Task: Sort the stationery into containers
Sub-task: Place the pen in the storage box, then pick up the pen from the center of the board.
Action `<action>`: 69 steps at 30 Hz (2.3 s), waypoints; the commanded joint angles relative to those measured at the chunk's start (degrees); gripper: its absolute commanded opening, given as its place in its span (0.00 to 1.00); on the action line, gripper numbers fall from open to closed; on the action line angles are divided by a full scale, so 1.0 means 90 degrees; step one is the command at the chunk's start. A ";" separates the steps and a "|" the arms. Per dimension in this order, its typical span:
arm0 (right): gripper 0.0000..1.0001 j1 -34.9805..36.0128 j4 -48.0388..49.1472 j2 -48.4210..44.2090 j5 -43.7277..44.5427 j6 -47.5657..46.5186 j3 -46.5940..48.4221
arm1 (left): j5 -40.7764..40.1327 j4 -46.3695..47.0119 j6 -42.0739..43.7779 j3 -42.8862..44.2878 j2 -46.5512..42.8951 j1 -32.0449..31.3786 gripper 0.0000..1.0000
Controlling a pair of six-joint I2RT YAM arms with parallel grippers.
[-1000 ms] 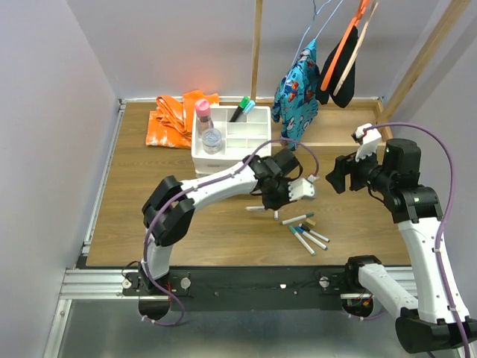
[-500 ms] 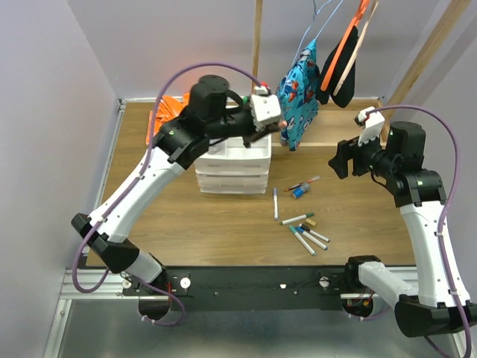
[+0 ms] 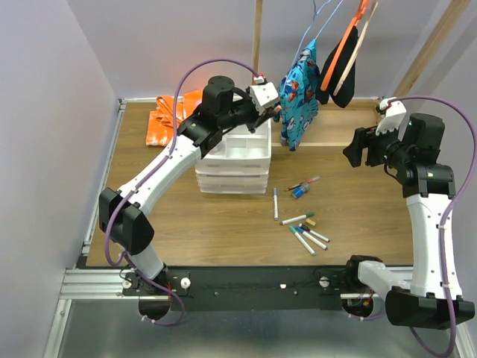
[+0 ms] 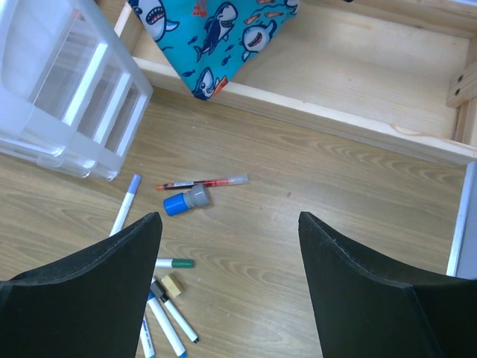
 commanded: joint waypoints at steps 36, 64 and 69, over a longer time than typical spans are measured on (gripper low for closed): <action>0.81 -0.0405 0.0135 -0.0401 -0.0748 0.0329 -0.0955 | 0.0388 0.0190 -0.0257 -0.1062 -0.1674 0.0171 0.48; 0.73 0.1757 0.0280 0.1083 0.0255 0.2350 -0.1726 | -0.4432 -0.0916 0.1178 -0.4884 -0.5934 0.0111 0.74; 0.71 0.2524 0.0915 0.1814 0.0929 0.3258 -0.2205 | -0.4797 -0.1110 0.1169 -0.4563 -0.5866 0.1116 0.77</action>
